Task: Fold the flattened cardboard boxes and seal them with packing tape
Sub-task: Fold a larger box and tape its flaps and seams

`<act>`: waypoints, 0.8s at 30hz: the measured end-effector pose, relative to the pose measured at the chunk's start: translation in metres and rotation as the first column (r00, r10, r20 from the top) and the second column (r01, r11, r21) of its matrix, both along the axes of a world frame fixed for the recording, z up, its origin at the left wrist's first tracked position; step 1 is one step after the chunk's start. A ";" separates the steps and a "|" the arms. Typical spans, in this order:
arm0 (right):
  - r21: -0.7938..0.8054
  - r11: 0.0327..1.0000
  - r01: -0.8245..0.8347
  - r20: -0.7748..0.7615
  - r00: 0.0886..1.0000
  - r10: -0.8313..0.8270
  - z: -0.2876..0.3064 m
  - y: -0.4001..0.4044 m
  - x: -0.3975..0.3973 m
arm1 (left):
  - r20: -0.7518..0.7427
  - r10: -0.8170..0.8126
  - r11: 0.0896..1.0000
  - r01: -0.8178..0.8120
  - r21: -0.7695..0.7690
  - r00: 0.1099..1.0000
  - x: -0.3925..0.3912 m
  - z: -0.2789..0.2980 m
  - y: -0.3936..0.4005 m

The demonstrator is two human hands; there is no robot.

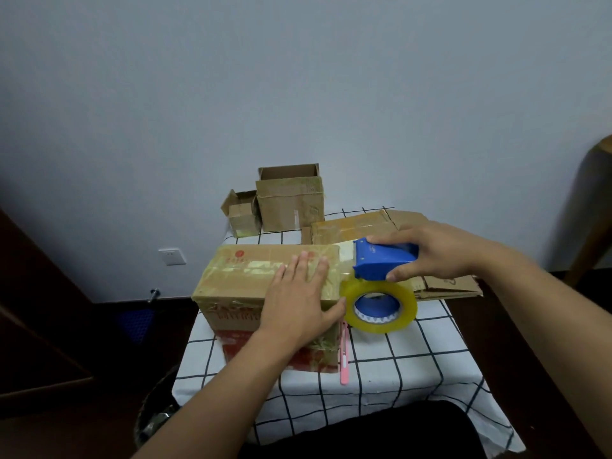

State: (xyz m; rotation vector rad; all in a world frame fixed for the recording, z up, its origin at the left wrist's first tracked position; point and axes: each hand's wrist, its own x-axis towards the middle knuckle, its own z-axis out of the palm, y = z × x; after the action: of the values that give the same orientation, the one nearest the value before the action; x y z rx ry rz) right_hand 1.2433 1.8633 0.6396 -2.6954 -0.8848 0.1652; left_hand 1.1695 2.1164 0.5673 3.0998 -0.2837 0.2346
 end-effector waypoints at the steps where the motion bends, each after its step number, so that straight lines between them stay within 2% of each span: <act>1: -0.025 1.000 -0.009 0.001 1.000 0.009 -0.002 0.003 0.000 | 0.011 -0.001 1.000 0.001 -0.003 1.000 0.000 -0.001 -0.001; 3: -0.033 0.999 -0.020 -0.028 0.999 0.019 -0.014 0.011 0.001 | 0.017 0.000 1.000 0.001 -0.006 1.000 0.000 -0.002 -0.004; 10: 0.133 0.989 0.072 -0.175 0.983 -0.048 -0.042 0.004 0.008 | 0.033 -0.002 1.000 0.003 -0.018 0.999 0.003 -0.004 -0.004; 14: 0.157 0.979 0.130 -0.188 0.977 -0.099 -0.048 0.003 0.010 | 0.023 0.005 1.000 -0.005 -0.016 1.000 0.002 -0.004 -0.004; 24: 0.177 0.979 0.102 -0.234 0.970 -0.059 -0.047 0.005 0.005 | 0.032 0.007 1.000 -0.006 -0.027 0.999 0.002 -0.004 -0.005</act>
State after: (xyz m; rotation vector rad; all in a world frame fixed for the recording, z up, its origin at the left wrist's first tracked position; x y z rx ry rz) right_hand 1.2481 1.8679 0.5927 -2.4703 -0.6838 0.3475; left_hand 1.1712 2.1115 0.5629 3.0738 -0.2689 0.2856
